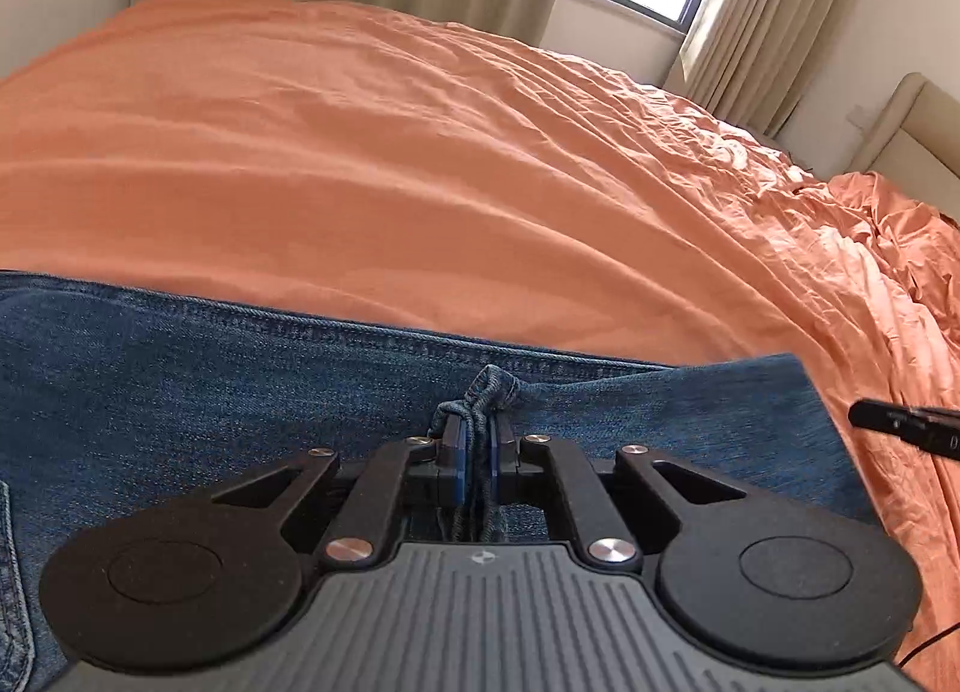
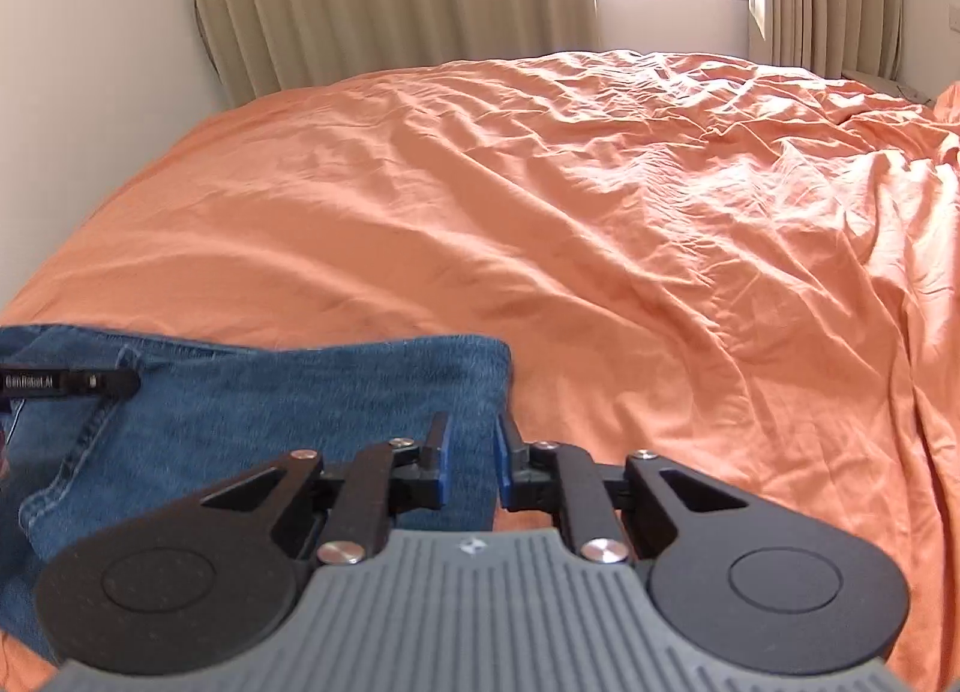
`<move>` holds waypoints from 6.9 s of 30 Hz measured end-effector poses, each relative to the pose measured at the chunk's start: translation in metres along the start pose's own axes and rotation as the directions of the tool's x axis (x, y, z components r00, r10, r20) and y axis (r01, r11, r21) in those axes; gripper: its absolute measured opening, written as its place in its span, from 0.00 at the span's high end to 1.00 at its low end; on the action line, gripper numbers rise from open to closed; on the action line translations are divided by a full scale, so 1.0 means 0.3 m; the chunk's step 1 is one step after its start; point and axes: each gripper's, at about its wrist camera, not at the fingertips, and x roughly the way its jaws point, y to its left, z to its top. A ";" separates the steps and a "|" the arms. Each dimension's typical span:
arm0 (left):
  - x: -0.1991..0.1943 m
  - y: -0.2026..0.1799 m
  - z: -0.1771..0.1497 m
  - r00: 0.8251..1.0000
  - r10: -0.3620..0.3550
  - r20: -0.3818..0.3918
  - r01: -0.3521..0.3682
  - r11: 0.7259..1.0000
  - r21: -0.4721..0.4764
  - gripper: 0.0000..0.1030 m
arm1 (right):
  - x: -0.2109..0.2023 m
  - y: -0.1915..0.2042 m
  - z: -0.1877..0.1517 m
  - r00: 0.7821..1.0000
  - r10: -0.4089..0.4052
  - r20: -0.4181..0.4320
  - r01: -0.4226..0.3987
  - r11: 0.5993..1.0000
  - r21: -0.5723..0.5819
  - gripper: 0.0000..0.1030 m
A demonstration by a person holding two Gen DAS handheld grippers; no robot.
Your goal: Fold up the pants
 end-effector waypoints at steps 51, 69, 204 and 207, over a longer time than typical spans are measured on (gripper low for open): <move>-0.291 -0.077 -0.294 0.992 0.117 -0.052 -0.123 0.982 -0.146 0.66 | -0.205 0.143 -0.414 0.995 -0.005 -0.102 -0.022 0.965 -0.260 0.90; -0.697 0.317 -0.308 0.954 0.164 0.249 0.007 0.822 -0.569 0.52 | -0.285 0.562 -0.294 0.993 0.084 -0.083 -0.114 0.862 -0.495 0.71; -0.792 -0.244 -0.095 0.934 0.044 0.354 -0.052 0.999 0.013 0.81 | -0.464 0.254 -0.287 0.984 0.172 -0.045 -0.171 0.985 0.023 0.51; -0.628 -0.390 -0.148 0.965 0.006 0.264 -0.036 0.993 0.109 0.81 | -0.505 0.186 -0.318 0.989 0.143 -0.036 -0.140 0.987 0.077 0.51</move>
